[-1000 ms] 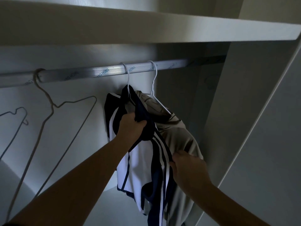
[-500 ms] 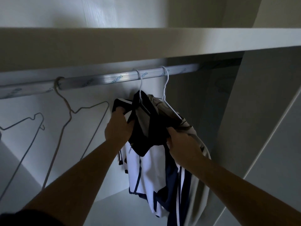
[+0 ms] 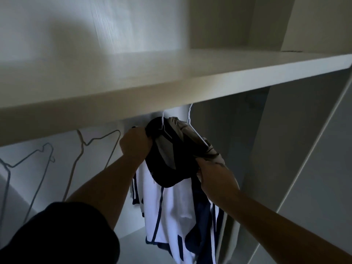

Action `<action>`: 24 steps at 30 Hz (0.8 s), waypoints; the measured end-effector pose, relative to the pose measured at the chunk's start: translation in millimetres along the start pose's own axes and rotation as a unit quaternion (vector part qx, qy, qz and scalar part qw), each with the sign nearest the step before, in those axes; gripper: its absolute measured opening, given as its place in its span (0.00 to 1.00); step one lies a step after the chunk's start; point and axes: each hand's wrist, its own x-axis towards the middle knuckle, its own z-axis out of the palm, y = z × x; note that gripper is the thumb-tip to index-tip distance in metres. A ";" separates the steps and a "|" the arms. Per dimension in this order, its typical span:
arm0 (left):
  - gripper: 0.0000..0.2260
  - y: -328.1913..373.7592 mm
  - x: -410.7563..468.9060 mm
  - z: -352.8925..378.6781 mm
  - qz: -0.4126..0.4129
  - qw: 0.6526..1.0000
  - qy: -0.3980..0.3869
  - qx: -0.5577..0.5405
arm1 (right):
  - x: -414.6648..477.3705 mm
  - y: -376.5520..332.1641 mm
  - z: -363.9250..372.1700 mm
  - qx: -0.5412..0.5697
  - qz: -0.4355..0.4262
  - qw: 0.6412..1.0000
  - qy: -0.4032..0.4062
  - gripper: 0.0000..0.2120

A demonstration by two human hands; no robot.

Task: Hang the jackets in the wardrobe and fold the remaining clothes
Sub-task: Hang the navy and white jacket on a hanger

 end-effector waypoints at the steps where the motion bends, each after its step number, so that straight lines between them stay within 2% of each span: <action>1: 0.11 -1.3 5.0 -3.2 -0.005 1.000 0.012 0.009 | 0.3 0.6 -0.7 0.006 0.011 1.000 -0.008 0.17; 4: 0.13 -3.2 16.8 -5.4 -0.060 0.997 0.037 -0.029 | 0.1 1.1 -2.7 0.007 0.034 0.999 -0.030 0.15; 6: 0.12 -3.4 19.7 1.3 -0.071 0.993 0.028 -0.094 | 0.1 0.7 -5.4 0.013 0.044 0.998 -0.049 0.15; 8: 0.08 -8.2 24.0 10.2 -0.006 0.989 -0.043 -0.139 | 3.0 2.5 -8.5 0.033 0.061 0.994 -0.088 0.13; 9: 0.09 -10.5 26.6 13.0 0.028 0.986 -0.083 -0.143 | 6.4 3.9 -10.6 0.043 0.068 0.990 -0.115 0.13; 12: 0.13 -17.4 33.7 17.0 0.076 0.979 -0.104 -0.155 | 24.2 0.4 -22.4 0.106 0.091 0.975 -0.174 0.16; 14: 0.14 -19.8 33.2 20.1 0.102 0.977 -0.100 -0.156 | 41.5 -15.3 -32.5 0.179 0.101 0.970 -0.132 0.24; 16: 0.14 -22.5 27.9 24.2 0.126 0.974 -0.106 -0.156 | 65.3 -35.6 -35.0 0.213 0.084 0.972 -0.051 0.26; 18: 0.12 -23.8 24.4 30.8 0.134 0.975 -0.098 -0.149 | 93.6 -53.9 -30.7 0.191 0.068 0.979 -0.009 0.23; 21: 0.11 -26.1 21.4 39.4 0.124 0.969 -0.109 -0.182 | 128.6 -66.0 -20.5 0.113 0.038 0.992 -0.027 0.12; 24: 0.19 -34.9 23.6 36.3 0.030 0.945 -0.064 -0.321 | 140.6 -61.4 -18.4 0.059 0.026 0.997 -0.039 0.05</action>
